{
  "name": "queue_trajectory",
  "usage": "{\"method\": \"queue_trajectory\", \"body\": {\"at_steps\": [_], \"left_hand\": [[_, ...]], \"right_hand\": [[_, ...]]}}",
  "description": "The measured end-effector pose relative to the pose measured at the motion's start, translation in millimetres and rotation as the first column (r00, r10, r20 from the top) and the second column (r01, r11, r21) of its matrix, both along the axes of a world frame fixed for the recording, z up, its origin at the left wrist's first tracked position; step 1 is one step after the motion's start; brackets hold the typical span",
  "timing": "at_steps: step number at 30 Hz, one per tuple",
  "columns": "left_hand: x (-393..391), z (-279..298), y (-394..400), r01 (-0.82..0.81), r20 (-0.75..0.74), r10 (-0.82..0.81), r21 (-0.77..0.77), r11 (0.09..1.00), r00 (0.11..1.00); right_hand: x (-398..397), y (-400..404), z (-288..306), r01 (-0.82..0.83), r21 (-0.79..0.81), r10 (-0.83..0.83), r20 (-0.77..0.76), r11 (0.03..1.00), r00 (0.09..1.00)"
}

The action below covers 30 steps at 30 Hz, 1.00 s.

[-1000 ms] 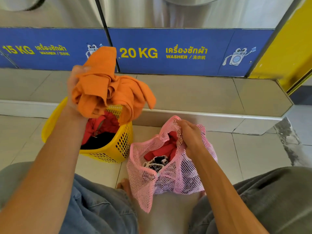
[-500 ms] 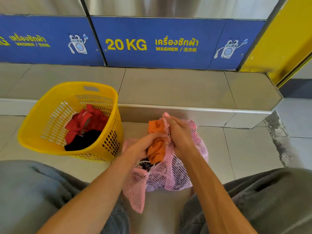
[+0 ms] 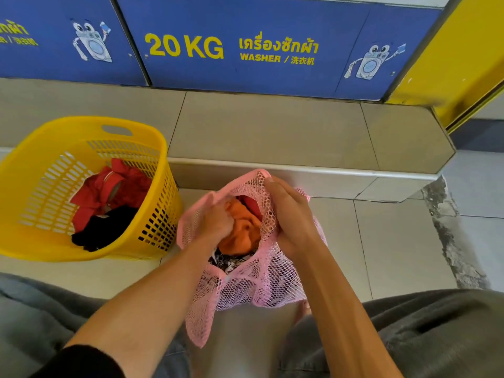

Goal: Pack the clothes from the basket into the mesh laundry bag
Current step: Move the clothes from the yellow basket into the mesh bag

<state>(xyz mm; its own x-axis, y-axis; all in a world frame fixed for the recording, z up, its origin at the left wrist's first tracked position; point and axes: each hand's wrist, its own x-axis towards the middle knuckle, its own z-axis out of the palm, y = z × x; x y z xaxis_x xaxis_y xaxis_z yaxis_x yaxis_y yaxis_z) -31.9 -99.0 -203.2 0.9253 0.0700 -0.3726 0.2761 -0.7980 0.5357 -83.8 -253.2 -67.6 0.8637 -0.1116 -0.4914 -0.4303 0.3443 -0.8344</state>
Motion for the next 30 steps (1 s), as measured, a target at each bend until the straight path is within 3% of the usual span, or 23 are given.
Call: {"method": "queue_trajectory", "body": {"at_steps": [2, 5, 9, 12, 14, 18, 24, 27, 30], "left_hand": [[10, 2, 21, -0.102, 0.094, 0.091, 0.119, 0.988, 0.991], [2, -5, 41, -0.136, 0.201, 0.093, 0.213, 0.967, 0.975], [-21, -23, 52, -0.03, 0.09, -0.002, 0.354, 0.935, 0.996], [-27, -27, 51, -0.061, -0.029, 0.068, 0.2, 0.978, 0.997], [-31, -26, 56, 0.043, -0.119, -0.027, 0.127, 0.991, 0.992], [-31, -32, 70, 0.299, -0.172, -0.264, 0.23, 0.926, 0.949], [-2, -43, 51, 0.505, -0.012, -0.513, 0.198, 0.84, 0.858], [12, -41, 35, 0.541, -0.012, -0.547, 0.169, 0.824, 0.837], [14, -30, 25, 0.464, -0.157, -0.439, 0.199, 0.864, 0.885]], "right_hand": [[2, -3, -3, 0.016, -0.021, -0.017, -0.017, 1.0, 1.0], [1, -1, -6, 0.023, -0.036, -0.025, -0.055, 0.999, 0.998], [-2, 9, -8, -0.024, -0.086, 0.017, -0.076, 0.996, 0.997], [-4, 15, -8, -0.046, -0.149, 0.036, -0.069, 0.988, 0.997], [-4, 16, -4, -0.037, -0.14, 0.03, -0.053, 0.989, 0.998], [-6, 15, 18, -0.013, -0.08, 0.014, 0.021, 0.997, 1.0], [-10, 14, 51, -0.055, 0.012, 0.054, 0.114, 0.998, 0.992], [-5, 10, 51, -0.05, -0.012, 0.051, 0.101, 0.999, 0.994], [-1, 9, 30, -0.068, -0.151, 0.078, 0.063, 0.986, 0.995]]}}
